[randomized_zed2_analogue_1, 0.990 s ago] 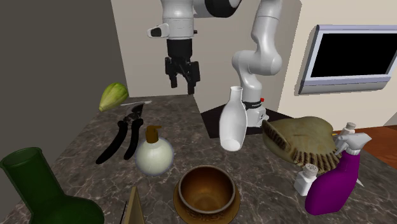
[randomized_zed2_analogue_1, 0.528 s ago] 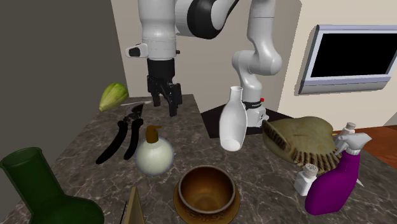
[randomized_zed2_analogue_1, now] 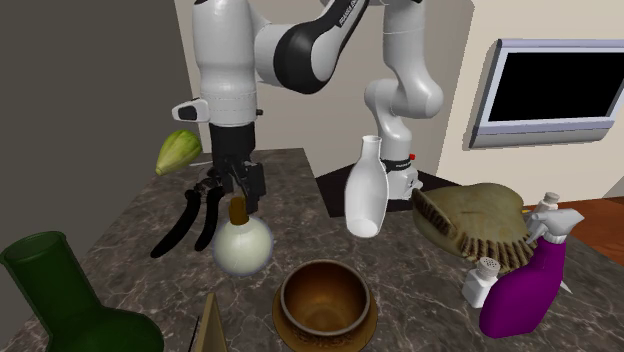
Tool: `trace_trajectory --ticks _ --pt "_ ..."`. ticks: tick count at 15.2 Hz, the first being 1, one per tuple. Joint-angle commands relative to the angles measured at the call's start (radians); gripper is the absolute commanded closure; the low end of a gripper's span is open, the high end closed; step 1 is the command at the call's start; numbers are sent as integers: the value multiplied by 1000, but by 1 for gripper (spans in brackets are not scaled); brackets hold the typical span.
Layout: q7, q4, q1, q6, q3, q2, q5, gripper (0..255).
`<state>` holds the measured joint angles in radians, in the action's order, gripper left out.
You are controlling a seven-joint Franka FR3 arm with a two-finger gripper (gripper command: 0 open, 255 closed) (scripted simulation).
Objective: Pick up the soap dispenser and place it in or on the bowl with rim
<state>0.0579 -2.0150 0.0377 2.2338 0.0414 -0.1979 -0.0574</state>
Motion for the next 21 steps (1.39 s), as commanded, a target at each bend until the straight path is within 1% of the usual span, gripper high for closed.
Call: trace_trajectory --ticks 1,4,11,12,21 --pt "1 -9 0 23 -1 -14 -2 0" --pt "2 -20 -1 54 -2 -33 -4 0" --pt "3 -20 -1 54 -2 -34 -4 0" --pt "3 -20 -1 54 -2 -34 -4 255" --pt "3 -20 -1 54 -2 -34 -4 255"
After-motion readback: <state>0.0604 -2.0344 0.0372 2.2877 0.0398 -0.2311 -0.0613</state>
